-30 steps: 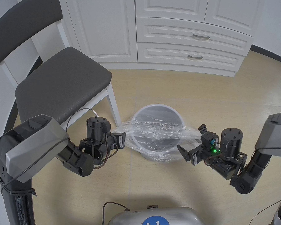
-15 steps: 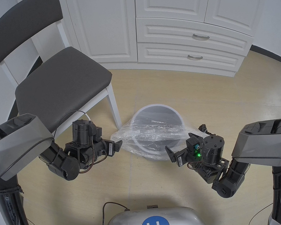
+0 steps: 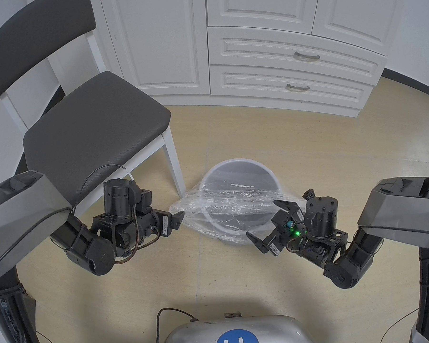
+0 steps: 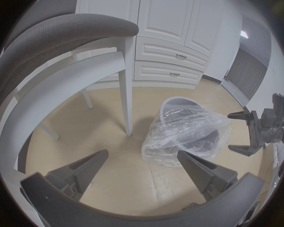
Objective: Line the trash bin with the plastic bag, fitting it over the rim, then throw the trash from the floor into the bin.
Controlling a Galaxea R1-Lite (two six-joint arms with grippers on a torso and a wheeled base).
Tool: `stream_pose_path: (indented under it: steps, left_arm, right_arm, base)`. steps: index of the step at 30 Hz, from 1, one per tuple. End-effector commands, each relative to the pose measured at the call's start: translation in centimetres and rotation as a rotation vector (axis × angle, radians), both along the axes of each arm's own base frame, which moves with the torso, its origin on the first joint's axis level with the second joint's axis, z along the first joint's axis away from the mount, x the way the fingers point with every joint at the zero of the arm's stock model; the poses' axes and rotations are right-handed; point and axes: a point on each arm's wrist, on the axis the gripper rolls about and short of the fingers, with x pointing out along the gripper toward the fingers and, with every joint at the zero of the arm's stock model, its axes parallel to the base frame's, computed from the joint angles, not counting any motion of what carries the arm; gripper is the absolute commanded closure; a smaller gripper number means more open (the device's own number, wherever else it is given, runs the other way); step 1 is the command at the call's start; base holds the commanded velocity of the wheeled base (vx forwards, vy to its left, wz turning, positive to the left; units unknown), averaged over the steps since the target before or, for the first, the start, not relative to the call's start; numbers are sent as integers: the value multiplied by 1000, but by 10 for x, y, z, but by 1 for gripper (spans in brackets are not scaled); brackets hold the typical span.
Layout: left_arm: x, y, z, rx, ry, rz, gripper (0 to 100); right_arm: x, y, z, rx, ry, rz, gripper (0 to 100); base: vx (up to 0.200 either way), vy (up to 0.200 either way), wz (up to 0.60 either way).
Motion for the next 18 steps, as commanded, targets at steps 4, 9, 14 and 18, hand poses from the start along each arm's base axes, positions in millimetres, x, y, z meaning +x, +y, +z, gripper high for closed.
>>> stream_pose_path:
  steps: [4,9,14,18]
  left_arm:
    - [-10,2,3,8,-28,-19,0]
    - [-15,3,3,21,-50,-64,0]
    - [-17,4,2,26,-72,-71,0]
    - [-17,4,2,27,-72,-72,0]
  right_arm:
    - [25,2,37,-200,-63,163,0]
    - [35,7,39,-238,-66,171,0]
    - [42,10,33,-245,-54,165,0]
    - [49,14,19,-252,-37,163,0]
  base:
    - [0,0,0]
    - [0,0,0]
    - [0,0,0]
    - [0,0,0]
